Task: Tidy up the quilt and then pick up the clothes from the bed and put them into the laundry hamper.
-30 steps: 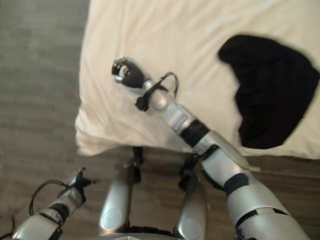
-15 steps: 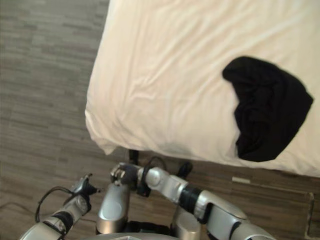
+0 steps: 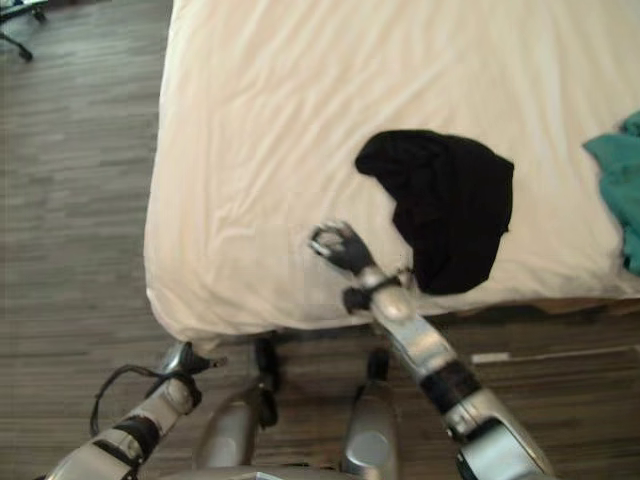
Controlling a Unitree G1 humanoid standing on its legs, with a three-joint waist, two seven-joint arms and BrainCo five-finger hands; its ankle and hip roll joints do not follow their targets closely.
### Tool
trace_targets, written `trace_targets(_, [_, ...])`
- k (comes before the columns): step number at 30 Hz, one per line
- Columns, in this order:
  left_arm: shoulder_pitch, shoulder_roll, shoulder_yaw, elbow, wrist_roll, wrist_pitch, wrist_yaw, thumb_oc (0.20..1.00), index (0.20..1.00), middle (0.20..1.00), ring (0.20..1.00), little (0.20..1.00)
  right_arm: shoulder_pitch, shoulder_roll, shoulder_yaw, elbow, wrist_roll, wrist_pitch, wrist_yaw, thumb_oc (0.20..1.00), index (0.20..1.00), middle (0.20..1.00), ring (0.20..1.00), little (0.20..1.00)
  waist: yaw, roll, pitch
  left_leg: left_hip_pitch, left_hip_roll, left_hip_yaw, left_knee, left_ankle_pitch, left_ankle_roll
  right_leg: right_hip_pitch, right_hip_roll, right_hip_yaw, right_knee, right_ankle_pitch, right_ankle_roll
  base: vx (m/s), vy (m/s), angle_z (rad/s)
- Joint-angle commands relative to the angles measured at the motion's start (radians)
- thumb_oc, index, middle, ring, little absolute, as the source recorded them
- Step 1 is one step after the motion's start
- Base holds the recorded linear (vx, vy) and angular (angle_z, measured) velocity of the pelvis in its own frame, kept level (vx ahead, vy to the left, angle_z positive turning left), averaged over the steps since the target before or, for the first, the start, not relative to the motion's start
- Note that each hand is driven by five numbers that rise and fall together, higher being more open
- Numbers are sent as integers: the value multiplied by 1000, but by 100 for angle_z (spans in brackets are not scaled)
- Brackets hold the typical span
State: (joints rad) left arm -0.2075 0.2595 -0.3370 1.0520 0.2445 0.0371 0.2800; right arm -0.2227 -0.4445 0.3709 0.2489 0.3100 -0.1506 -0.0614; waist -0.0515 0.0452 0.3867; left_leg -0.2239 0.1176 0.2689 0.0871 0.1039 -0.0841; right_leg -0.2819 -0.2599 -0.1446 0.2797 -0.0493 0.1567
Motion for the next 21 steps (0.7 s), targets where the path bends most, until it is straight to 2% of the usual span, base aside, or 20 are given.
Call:
trace_targets(1, [23,8,46,2,-120,-24,14,1000,1000,1000,1000,1000,-18,33,-4,-39,-30,-8,-50,200,200,200,200,200,-15,-66,42,31,33,-51,161,-184,-40,-14,16,17,-139,88,27,40,266,-82])
trace_targets(2, [48,-11,68,6,-187,-40,18,1000,1000,1000,1000,1000,33,46,-52,55,-33,6,-73,200,200,200,200,200,-22,-78,37,43,-16,-183,168,-211,-51,-13,60,89,-173,103,32,13,211,-85])
trace_targets(3, [48,-10,68,7,-187,-41,18,1000,1000,1000,1000,1000,33,47,-52,54,-33,6,-73,200,200,200,200,200,-22,-81,35,42,-19,-182,165,-206,-50,-14,58,89,-175,107,32,105,315,-140])
trace_targets(4, [61,-25,75,49,-202,-33,6,1000,1000,1000,1000,1000,99,45,-88,118,-79,25,-76,200,200,200,200,200,-17,-111,14,90,-78,-373,148,-273,-43,-11,103,181,-210,125,39,135,166,-173])
trace_targets(5, [64,-33,74,90,-196,-26,0,1000,1000,1000,1000,1000,146,44,-114,160,-99,36,-80,200,200,200,200,200,-24,-120,-8,130,-96,-450,115,-297,-27,-6,120,218,-225,132,46,178,228,-249])
trace_targets(6, [60,-44,76,110,-189,-22,-1,1000,1000,1000,1000,1000,196,58,-142,187,-109,42,-74,200,200,200,200,200,-38,-132,-29,147,-122,-488,78,-284,-15,-5,114,238,-239,152,52,96,125,-226])
trace_targets(7, [61,-45,74,111,-189,-23,0,1000,1000,1000,1000,1000,199,58,-143,185,-109,42,-74,200,200,200,200,200,-37,-131,-30,151,-121,-488,73,-282,-14,-3,114,237,-240,152,52,38,323,-162])
trace_targets(8, [46,-57,91,178,-175,-8,-8,1000,1000,1000,1000,1000,286,74,-193,260,-150,66,-87,200,200,200,200,200,-83,-149,-76,243,-105,-419,-54,-258,0,-8,105,267,-284,208,102,-41,269,-61])
trace_targets(9, [28,-57,83,182,-159,-4,-17,1000,1000,1000,1000,1000,292,77,-201,277,-169,72,-93,200,200,200,200,200,-100,-157,-86,258,-103,-387,-86,-244,-2,-19,100,257,-293,238,105,-115,289,-19])
trace_targets(10, [15,-52,74,190,-141,0,-24,1000,1000,1000,1000,1000,291,83,-190,303,-191,79,-97,325,325,325,325,325,-90,-154,-81,271,-84,-341,-95,-237,-1,-25,100,218,-285,224,105,-225,99,-79])
trace_targets(11, [5,-47,50,189,-115,2,-33,1000,1000,1000,1000,1000,295,87,-188,324,-196,83,-104,1000,1000,1000,1000,1000,-84,-149,-76,268,-79,-294,-88,-235,7,-22,87,152,-264,194,96,-264,141,-165])
trace_targets(13, [-4,-42,31,191,-77,7,-49,1000,1000,1000,1000,1000,301,104,-174,384,-222,82,-106,1000,1000,1000,1000,1000,-79,-142,-91,272,-72,-204,-97,-208,9,31,68,40,-214,136,55,-272,137,-238])
trace_targets(14, [1,-41,31,194,-65,11,-56,1000,1000,1000,1000,1000,303,108,-167,422,-237,88,-107,1000,1000,1000,1000,1000,-74,-139,-103,279,-63,-165,-104,-197,15,62,77,18,-187,116,45,-338,36,-192])
trace_targets(15, [4,-40,24,200,-52,10,-68,1000,1000,1000,1000,1000,288,115,-158,518,-266,106,-117,1000,1000,1000,1000,1000,-56,-132,-131,270,-39,-92,-109,-165,16,120,70,-32,-155,80,33,-242,0,-149])
trace_targets(16, [4,-39,24,200,-52,10,-68,1000,1000,1000,1000,1000,287,116,-158,519,-266,105,-117,1000,1000,1000,1000,1000,-55,-133,-132,268,-40,-90,-109,-163,16,118,70,-31,-157,83,33,-245,-44,-122])
trace_targets(18, [9,-39,19,193,-52,8,-70,1000,1000,1000,1000,1000,270,131,-161,617,-270,116,-121,1000,1000,1000,1000,1000,-33,-122,-157,264,-21,-25,-116,-142,17,179,48,-87,-132,60,23,-141,-50,-153])
trace_targets(19, [13,-42,14,193,-52,4,-73,1000,1000,1000,1000,1000,257,136,-163,688,-279,126,-125,1000,1000,1000,1000,1000,-25,-122,-173,262,-18,9,-118,-130,17,216,38,-101,-138,64,31,-143,-81,-196])
trace_targets(21, [16,-46,8,193,-54,-4,-80,1000,1000,1000,1000,1000,230,151,-162,798,-291,139,-125,1000,1000,1000,1000,1000,-9,-124,-202,259,-12,52,-122,-119,16,267,50,-82,-186,60,39,-106,-105,-164])
